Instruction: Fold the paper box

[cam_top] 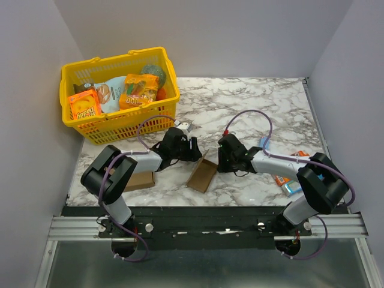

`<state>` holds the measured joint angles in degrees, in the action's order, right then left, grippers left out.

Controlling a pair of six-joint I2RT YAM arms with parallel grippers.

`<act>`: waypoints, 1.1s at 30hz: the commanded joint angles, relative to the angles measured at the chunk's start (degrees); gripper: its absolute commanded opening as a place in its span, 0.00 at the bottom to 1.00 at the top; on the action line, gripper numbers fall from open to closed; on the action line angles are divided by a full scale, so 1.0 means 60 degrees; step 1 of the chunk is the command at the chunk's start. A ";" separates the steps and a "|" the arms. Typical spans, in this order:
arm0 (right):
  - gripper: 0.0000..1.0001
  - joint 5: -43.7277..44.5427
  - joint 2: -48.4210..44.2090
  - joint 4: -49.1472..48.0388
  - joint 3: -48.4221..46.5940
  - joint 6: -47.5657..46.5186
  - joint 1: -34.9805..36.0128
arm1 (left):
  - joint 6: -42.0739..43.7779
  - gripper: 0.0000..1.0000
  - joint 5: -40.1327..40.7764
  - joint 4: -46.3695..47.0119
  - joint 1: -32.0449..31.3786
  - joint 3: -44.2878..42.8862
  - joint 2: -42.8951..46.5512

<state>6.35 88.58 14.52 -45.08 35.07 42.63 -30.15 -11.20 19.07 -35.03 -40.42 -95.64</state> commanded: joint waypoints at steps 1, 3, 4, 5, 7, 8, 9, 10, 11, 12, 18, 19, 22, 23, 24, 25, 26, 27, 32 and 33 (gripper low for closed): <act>0.42 -0.0282 0.0413 -0.0956 -0.0294 0.0278 0.0014 | -0.0130 0.67 -0.1077 -0.0352 -0.0212 0.0218 -0.0555; 0.42 -0.0209 0.0472 -0.0970 -0.0382 0.0293 0.0014 | -0.0160 0.67 -0.1179 -0.0191 -0.0227 0.0233 -0.0613; 0.42 -0.0151 0.0472 -0.0985 -0.0382 0.0307 0.0014 | -0.0175 0.67 -0.1209 -0.0161 -0.0241 0.0248 -0.0614; 0.42 -0.0092 0.0472 -0.0985 -0.0382 0.0322 0.0014 | -0.0189 0.67 -0.1267 -0.0103 -0.0256 0.0263 -0.0628; 0.42 0.0040 0.0370 -0.0971 -0.0324 0.0366 0.0014 | -0.0219 0.67 -0.1355 0.0088 -0.0256 0.0306 -0.0657; 0.42 0.0055 0.0326 -0.0985 -0.0280 0.0381 0.0014 | -0.0175 0.67 -0.1370 0.0103 -0.0256 0.0278 -0.0658; 0.42 0.0070 0.0238 -0.0942 -0.0236 0.0424 0.0014 | -0.0131 0.67 -0.1385 0.0045 -0.0256 0.0263 -0.0658; 0.43 0.0113 0.0005 -0.0898 -0.0033 0.0483 0.0014 | -0.0058 0.67 -0.1312 -0.0043 -0.0242 0.0147 -0.0658; 0.43 0.0143 -0.0127 -0.0868 0.0114 0.0527 0.0014 | 0.0116 0.68 -0.1268 -0.0131 -0.0169 0.0073 -0.0658; 0.44 0.0157 -0.0303 -0.0839 0.0319 0.0658 0.0014 | 0.0147 0.68 -0.1282 -0.0218 -0.0096 -0.0029 -0.0687; 0.51 0.0348 -0.1943 -0.0225 0.1448 0.0718 0.0014 | 0.0717 0.72 -0.1560 -0.0614 0.0095 -0.1478 -0.1110; 0.54 0.0377 -0.2206 -0.0107 0.1536 0.0616 -0.0001 | 0.0777 0.73 -0.1677 -0.0658 0.0095 -0.1930 -0.1199; 0.63 0.0363 -0.3188 0.0318 0.1522 -0.0100 0.0014 | 0.1025 0.77 -0.1649 -0.0907 0.0183 -0.2852 -0.1390; 0.65 0.0363 -0.3422 0.0420 0.1493 -0.0378 0.0014 | 0.1099 0.78 -0.1576 -0.1024 0.0227 -0.3104 -0.1419; 0.66 0.0377 -0.3932 0.0436 0.1391 -0.0961 0.0014 | 0.1172 0.79 -0.1474 -0.1272 0.0285 -0.3324 -0.1361; 0.69 0.0435 -0.4155 0.0436 0.1347 -0.1271 0.0014 | 0.1361 0.80 -0.1386 -0.1434 0.0445 -0.3761 -0.1303; 0.70 0.0436 -0.4375 0.0276 0.1288 -0.1623 0.0014 | 0.1436 0.81 -0.1167 -0.1595 0.0563 -0.3954 -0.1215; 0.70 0.0349 -0.4522 0.0130 0.1215 -0.2032 0.0014 | 0.1480 0.81 -0.1020 -0.1944 0.0666 -0.4130 -0.0939; 0.70 -0.1000 -0.4334 -0.0792 0.0556 -0.5358 0.0028 | 0.1714 0.84 0.0048 -0.2898 0.1179 -0.4366 0.0541; 0.70 -0.1014 -0.4159 -0.0882 0.0425 -0.5652 0.0014 | 0.1889 0.84 0.0442 -0.3495 0.1179 -0.4366 0.1124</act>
<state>4.05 61.43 13.80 -38.76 16.60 42.65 -21.56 -16.93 6.31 -30.48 -64.79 -99.44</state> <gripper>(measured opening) 0.704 0.832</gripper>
